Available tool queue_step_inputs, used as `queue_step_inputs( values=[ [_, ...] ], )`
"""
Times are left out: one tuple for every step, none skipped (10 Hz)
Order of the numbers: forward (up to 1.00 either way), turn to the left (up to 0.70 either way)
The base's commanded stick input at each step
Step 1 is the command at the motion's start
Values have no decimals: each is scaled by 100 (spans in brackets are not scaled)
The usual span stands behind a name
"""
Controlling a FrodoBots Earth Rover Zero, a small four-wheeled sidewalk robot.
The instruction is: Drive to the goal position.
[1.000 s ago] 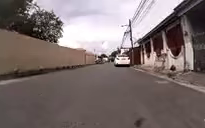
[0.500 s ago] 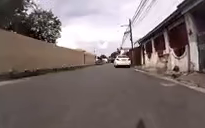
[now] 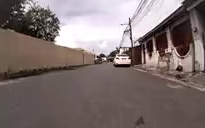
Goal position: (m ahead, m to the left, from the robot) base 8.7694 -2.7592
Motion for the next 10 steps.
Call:
queue_step_inputs(
  values=[
    [70,0],
    [70,0],
    [70,0],
    [70,0],
    [70,0],
    [70,0],
    [70,0],
    [70,0],
    [70,0],
    [70,0]
  ],
)
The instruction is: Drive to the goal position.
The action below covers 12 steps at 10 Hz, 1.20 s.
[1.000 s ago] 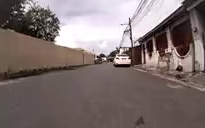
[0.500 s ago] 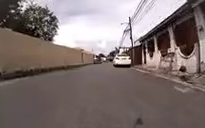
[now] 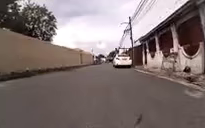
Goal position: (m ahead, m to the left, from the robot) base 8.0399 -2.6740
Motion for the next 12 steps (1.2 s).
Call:
queue_step_inputs(
  values=[
    [70,0],
    [70,0],
    [70,0],
    [70,0],
    [70,0],
    [70,0],
    [70,0],
    [70,0],
    [70,0],
    [70,0],
    [70,0],
    [70,0]
  ],
)
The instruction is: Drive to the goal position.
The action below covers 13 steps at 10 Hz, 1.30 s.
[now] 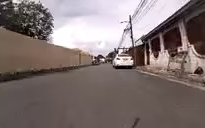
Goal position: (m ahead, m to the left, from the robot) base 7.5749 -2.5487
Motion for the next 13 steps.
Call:
queue_step_inputs(
  values=[
    [70,0],
    [70,0],
    [70,0],
    [70,0],
    [70,0],
    [70,0],
    [70,0],
    [70,0],
    [70,0],
    [70,0],
    [70,0],
    [70,0],
    [70,0]
  ],
)
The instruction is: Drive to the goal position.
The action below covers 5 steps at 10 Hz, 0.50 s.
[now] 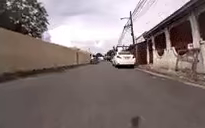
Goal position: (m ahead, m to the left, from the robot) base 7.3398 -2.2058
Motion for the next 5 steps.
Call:
queue_step_inputs(
  values=[
    [70,0],
    [70,0],
    [70,0],
    [70,0],
    [70,0]
  ],
)
